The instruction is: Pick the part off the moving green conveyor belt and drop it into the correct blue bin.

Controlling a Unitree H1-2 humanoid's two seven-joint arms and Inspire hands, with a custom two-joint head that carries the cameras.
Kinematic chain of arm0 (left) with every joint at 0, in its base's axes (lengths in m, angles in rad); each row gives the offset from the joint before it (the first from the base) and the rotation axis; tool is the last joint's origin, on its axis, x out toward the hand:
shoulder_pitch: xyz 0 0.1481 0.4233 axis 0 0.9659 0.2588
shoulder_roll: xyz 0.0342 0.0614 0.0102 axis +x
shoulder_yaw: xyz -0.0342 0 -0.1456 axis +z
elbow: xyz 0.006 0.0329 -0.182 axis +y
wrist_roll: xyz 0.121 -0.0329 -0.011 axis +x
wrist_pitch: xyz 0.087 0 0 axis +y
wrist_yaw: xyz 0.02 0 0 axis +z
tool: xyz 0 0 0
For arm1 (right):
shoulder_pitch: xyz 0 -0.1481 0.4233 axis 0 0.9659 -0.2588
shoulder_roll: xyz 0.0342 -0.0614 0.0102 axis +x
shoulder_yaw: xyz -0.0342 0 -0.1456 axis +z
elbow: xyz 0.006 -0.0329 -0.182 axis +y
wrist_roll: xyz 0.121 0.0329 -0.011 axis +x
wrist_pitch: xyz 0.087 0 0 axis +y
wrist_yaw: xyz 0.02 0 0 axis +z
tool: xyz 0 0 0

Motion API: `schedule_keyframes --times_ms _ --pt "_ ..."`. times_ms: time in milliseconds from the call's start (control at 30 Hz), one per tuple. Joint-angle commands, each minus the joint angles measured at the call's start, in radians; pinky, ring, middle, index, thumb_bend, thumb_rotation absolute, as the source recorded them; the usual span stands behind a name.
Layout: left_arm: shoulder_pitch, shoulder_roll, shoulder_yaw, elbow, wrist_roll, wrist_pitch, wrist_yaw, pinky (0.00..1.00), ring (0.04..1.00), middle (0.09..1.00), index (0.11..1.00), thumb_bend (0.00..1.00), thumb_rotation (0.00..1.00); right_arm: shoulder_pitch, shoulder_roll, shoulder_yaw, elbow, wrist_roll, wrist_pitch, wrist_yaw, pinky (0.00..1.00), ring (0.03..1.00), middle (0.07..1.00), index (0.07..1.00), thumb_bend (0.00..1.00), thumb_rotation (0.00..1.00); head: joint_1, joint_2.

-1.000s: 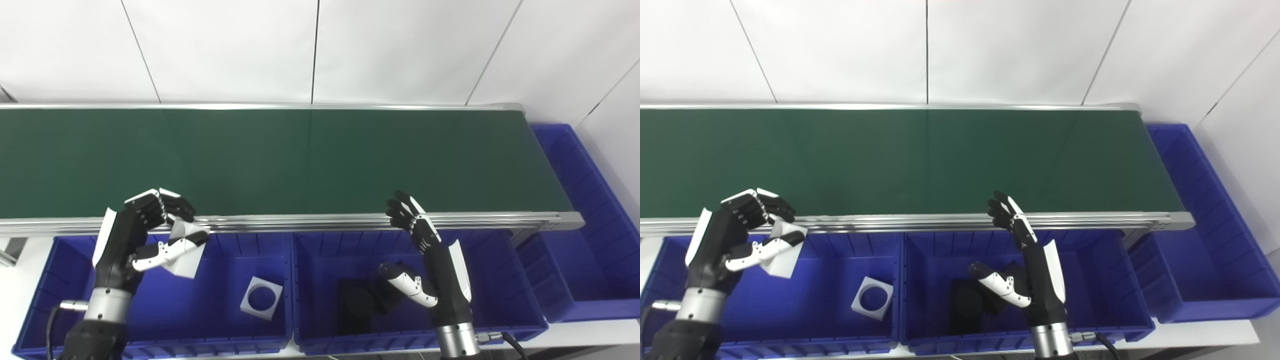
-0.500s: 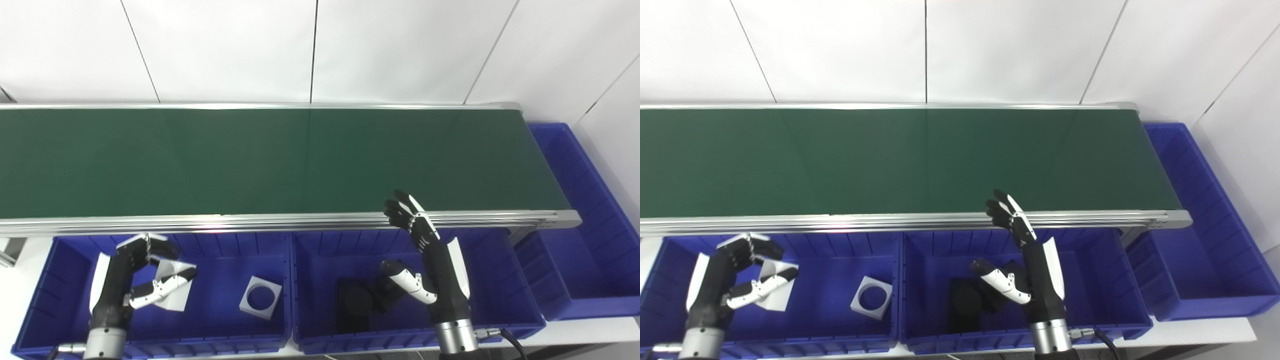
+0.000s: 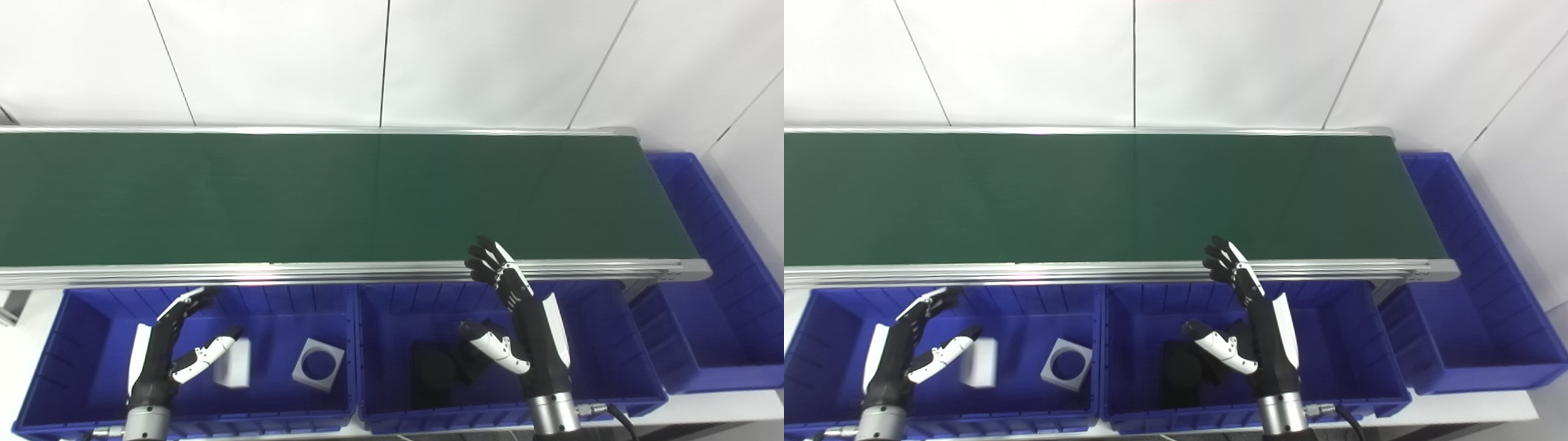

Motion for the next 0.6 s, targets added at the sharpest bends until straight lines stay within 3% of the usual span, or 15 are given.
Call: schedule_keyframes --times_ms 0,167,333,433,567 --pt "0.004 0.019 -0.012 -0.056 -0.032 -0.037 -0.016 0.82 0.871 0.914 0.892 0.70 0.74 -0.007 0.007 0.001 -0.013 -0.003 -0.029 0.003 0.76 0.805 0.852 0.894 0.76 0.69 0.001 0.000" --pt "0.033 0.031 -0.048 -0.168 -0.149 -0.039 -0.099 0.82 0.853 0.864 0.844 0.69 0.65 -0.002 0.006 0.001 0.013 0.006 -0.036 0.004 0.77 0.812 0.849 0.899 0.76 0.68 -0.014 -0.001" --pt "0.060 0.010 -0.037 -0.263 -0.244 -0.039 -0.212 0.83 0.848 0.853 0.837 0.71 0.65 0.020 0.000 -0.003 0.011 -0.002 -0.032 0.002 0.77 0.821 0.861 0.903 0.77 0.70 0.017 -0.014" --pt "0.080 -0.008 -0.040 -0.320 -0.301 -0.038 -0.264 0.83 0.844 0.842 0.822 0.78 0.62 0.027 -0.004 -0.003 0.016 0.001 -0.037 0.003 0.77 0.816 0.850 0.909 0.76 0.71 0.078 -0.019" --pt "0.094 -0.040 -0.037 -0.361 -0.342 -0.038 -0.322 0.83 0.841 0.837 0.814 0.77 0.59 0.035 -0.010 -0.002 0.018 0.004 -0.049 0.004 0.77 0.811 0.847 0.906 0.74 0.70 0.147 -0.028"
